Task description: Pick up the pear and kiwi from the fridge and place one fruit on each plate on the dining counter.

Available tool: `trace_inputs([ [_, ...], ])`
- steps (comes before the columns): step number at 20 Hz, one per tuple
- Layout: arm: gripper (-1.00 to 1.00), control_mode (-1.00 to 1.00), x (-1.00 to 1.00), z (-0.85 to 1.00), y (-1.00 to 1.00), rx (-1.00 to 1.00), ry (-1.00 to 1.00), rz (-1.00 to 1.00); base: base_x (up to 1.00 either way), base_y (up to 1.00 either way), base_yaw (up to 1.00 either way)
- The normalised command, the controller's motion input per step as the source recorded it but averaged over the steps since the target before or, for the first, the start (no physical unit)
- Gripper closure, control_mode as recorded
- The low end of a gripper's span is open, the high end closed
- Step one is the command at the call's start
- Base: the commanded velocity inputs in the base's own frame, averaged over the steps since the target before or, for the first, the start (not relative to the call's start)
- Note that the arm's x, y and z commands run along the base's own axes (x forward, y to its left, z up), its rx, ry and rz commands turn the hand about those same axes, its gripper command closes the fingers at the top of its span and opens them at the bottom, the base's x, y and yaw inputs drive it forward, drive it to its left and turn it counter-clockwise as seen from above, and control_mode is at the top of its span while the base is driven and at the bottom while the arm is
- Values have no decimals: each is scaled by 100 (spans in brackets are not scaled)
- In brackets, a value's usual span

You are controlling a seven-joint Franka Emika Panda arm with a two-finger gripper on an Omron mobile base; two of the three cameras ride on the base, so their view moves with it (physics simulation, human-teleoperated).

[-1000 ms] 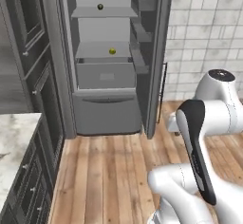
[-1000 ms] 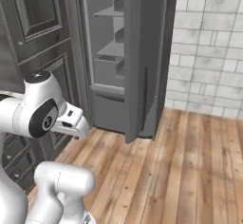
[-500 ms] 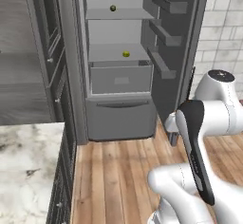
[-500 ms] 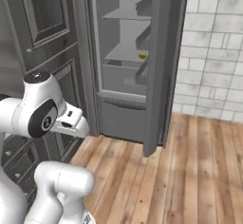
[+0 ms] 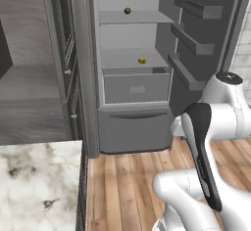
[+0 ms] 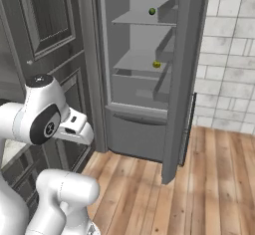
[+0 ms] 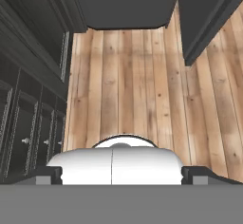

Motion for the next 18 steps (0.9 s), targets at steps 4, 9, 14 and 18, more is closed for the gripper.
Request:
trace_inputs([
  [4,-100,100,0,0,0,0,0,0,65,29,-2],
  [9,-100,100,0,0,0,0,0,0,74,18,-10],
  [14,-100,100,0,0,0,0,0,0,44,20,-16],
  [18,-100,100,0,0,0,0,0,0,25,22,-19],
])
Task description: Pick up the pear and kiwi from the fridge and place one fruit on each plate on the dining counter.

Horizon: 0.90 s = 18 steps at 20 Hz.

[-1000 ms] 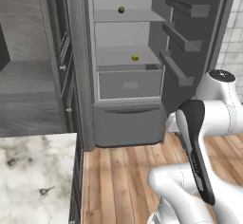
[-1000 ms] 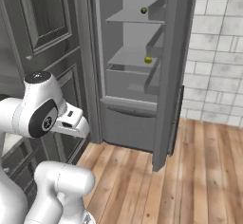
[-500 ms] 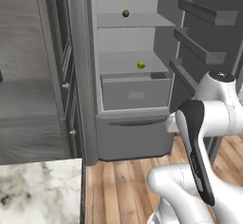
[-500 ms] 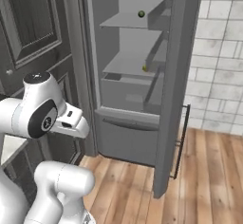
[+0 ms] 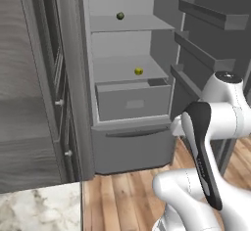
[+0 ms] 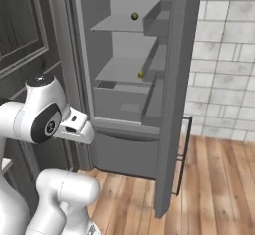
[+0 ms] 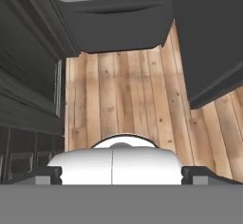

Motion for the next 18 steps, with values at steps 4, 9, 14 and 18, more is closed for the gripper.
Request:
trace_inputs([
  [4,-100,100,0,0,0,0,0,0,22,28,-18],
  [9,-100,100,0,0,0,0,0,0,29,32,-15],
  [14,-100,100,0,0,0,0,0,0,48,31,-11],
  [18,-100,100,0,0,0,0,0,0,56,21,-5],
])
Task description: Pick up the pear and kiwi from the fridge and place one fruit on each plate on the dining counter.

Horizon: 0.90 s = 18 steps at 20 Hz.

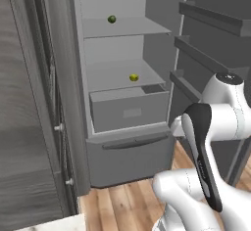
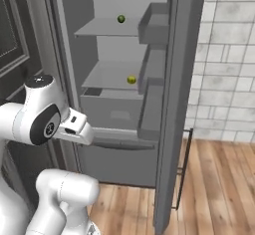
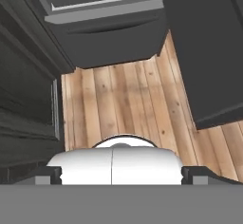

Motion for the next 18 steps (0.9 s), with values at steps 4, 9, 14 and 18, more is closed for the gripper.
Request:
trace_inputs([
  [4,-100,100,0,0,0,0,0,0,58,26,-4],
  [9,-100,100,0,0,0,0,0,0,71,25,-1],
  [14,-100,100,0,0,0,0,0,0,69,7,0],
  [18,-100,100,0,0,0,0,0,0,66,0,0],
])
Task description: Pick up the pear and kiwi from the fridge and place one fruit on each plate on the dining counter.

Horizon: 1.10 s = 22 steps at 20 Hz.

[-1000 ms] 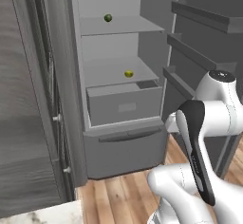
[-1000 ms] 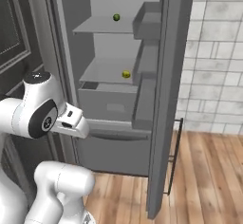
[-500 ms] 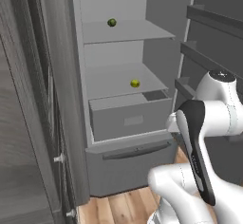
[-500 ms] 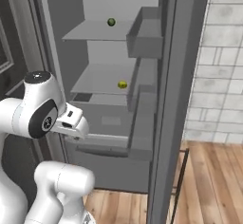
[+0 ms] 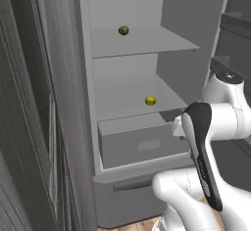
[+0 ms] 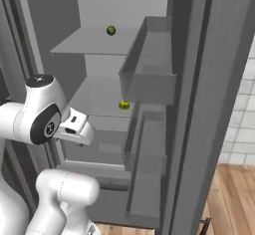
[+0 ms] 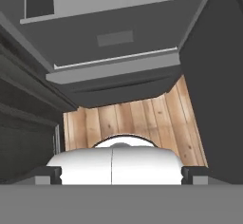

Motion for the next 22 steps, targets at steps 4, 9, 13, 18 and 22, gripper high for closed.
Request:
trace_inputs([
  [4,-100,100,0,0,0,0,0,0,57,0,0],
  [9,-100,100,0,0,0,0,0,0,32,0,0],
  [13,-100,100,0,0,0,0,0,0,39,0,0],
  [18,-100,100,0,0,0,0,0,0,15,0,0],
  [22,-100,100,0,0,0,0,0,0,0,0,0],
])
